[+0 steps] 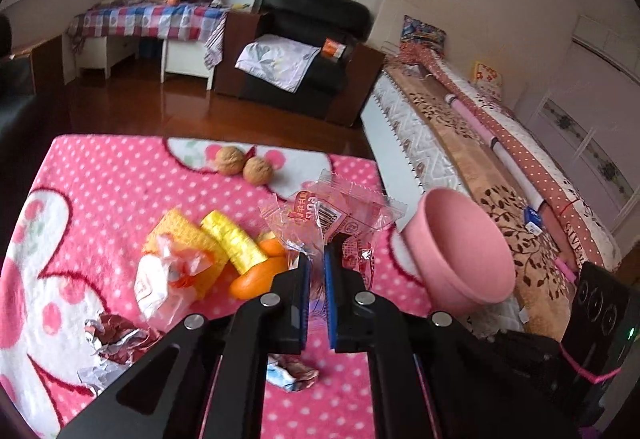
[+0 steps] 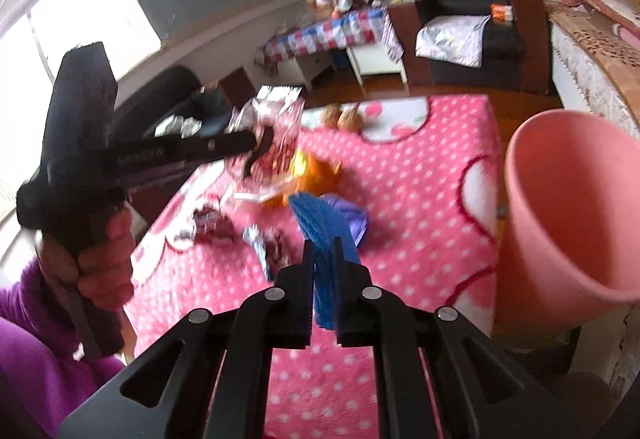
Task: Collect trash
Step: 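Carry the bag and blue pad over the pink bucket and open both tools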
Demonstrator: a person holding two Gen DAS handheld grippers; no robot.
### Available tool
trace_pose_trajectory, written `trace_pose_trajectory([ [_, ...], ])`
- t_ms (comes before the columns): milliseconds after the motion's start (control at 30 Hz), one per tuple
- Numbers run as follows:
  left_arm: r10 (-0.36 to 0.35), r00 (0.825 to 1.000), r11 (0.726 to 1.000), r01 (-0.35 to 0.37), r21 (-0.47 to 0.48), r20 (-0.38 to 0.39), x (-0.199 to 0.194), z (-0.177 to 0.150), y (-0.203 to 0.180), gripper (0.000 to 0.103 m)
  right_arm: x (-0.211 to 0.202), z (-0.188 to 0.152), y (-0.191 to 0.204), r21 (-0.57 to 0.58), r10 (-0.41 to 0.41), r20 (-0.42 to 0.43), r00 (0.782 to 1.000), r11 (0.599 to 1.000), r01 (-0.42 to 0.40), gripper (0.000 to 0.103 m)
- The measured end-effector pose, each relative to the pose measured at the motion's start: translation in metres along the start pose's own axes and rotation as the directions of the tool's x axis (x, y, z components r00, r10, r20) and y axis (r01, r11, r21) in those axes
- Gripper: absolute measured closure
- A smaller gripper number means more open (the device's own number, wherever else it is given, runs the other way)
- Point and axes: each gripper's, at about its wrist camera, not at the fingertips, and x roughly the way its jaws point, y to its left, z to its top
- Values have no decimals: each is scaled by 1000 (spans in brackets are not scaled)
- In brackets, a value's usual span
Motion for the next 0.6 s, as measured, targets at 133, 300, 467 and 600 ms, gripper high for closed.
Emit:
trace_pose_trajectory([
  [133,-25,1000,999,25,29,5,1,6,-17,97,-20,11,-18,56,-31,77,997,998,27,95],
  [300,-65,998,994,65,87,2,10,14,-49,97,-47,21,-52,140,-130,163,978,984,107,95],
  [467,-104,994,985,105,136,-16,26,20,-80,97,-64,23,-85,229,-216,207,954,959,168,95],
  [600,-135,990,975,138,176,-27,39,22,-106,97,-68,20,-108,282,-275,217,937,936,209,95],
])
